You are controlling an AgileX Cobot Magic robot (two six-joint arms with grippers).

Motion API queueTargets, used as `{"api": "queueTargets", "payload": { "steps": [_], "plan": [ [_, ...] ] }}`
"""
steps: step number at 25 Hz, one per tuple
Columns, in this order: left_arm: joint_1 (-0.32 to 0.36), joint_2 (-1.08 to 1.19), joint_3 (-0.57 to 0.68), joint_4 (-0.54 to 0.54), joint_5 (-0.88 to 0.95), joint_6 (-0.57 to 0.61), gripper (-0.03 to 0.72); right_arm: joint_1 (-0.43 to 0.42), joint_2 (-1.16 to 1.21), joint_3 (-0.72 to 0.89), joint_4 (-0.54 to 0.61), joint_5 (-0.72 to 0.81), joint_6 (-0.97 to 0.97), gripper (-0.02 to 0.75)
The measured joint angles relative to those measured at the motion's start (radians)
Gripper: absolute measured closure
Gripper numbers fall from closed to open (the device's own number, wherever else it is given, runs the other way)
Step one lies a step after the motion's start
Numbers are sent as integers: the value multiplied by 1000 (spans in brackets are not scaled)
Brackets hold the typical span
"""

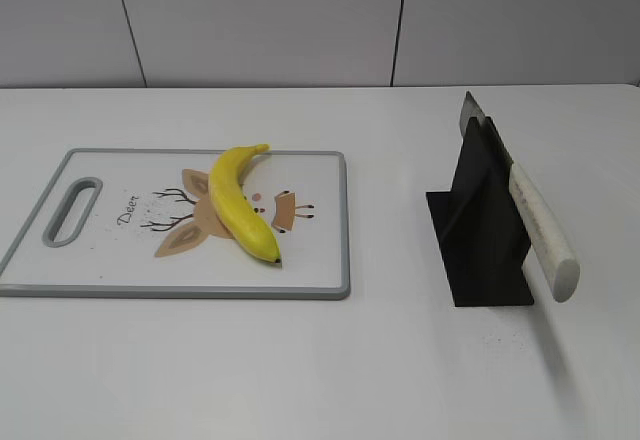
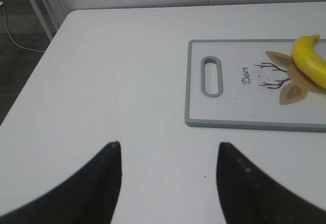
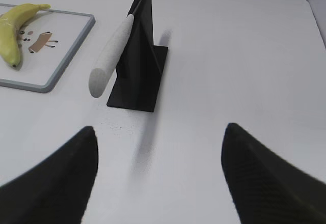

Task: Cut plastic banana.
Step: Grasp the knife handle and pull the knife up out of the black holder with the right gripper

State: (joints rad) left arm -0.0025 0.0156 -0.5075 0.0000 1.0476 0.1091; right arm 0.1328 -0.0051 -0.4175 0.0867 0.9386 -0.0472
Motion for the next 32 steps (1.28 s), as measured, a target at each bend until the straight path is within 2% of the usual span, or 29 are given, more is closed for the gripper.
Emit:
{"api": "queueTargets", "payload": {
  "steps": [22,27,32],
  "plan": [
    [0,0,0,0,0,0,125,0,9,-1,-4,-1,0,148],
    [0,0,0,0,0,0,126,0,149,-37,-5,-1,0,148],
    [0,0,0,0,0,0,126,0,366,-143,3,4,0,148]
  ]
}}
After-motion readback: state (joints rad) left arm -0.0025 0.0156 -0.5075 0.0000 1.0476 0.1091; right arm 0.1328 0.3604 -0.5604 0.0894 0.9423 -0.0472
